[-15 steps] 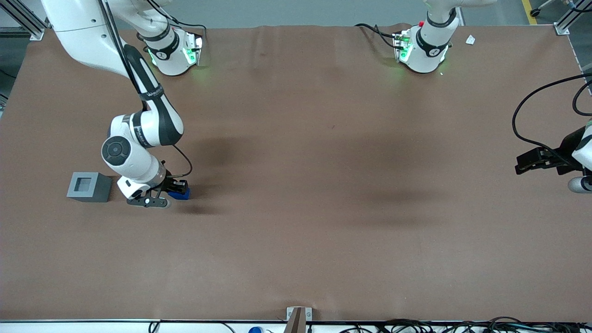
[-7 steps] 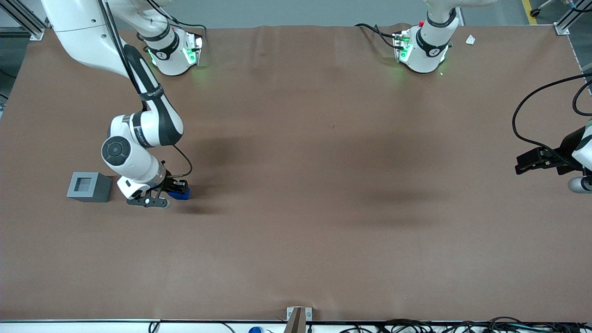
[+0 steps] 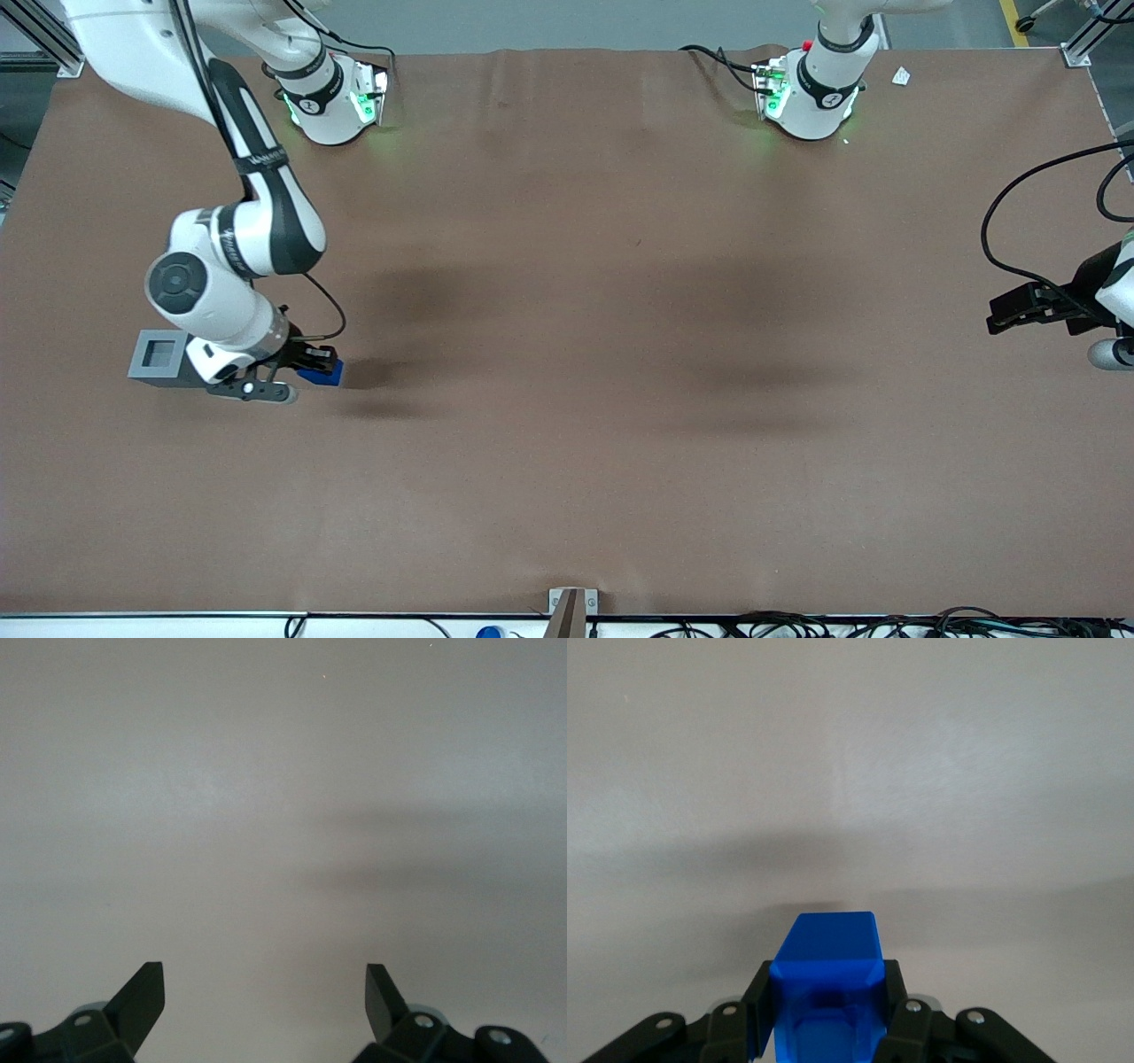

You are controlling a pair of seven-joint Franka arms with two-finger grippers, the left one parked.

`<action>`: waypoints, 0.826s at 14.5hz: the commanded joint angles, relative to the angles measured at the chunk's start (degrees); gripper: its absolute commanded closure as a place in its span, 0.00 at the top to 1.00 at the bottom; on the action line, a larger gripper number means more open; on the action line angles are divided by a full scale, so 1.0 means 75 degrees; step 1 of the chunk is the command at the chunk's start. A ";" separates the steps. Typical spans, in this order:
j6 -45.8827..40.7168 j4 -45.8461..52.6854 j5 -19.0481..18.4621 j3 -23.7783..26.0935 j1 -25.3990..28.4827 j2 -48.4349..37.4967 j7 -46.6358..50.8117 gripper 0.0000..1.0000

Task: Insert blue part into gray base with right arm
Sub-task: 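Carry the blue cube with the right gripper over the gray base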

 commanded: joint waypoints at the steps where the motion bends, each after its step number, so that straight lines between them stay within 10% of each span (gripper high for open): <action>1: -0.0733 0.0191 -0.0011 0.0080 -0.0330 -0.0427 -0.0194 0.07; 12: -0.1638 0.0180 0.0047 0.0080 -0.2287 -0.1284 -0.2748 0.06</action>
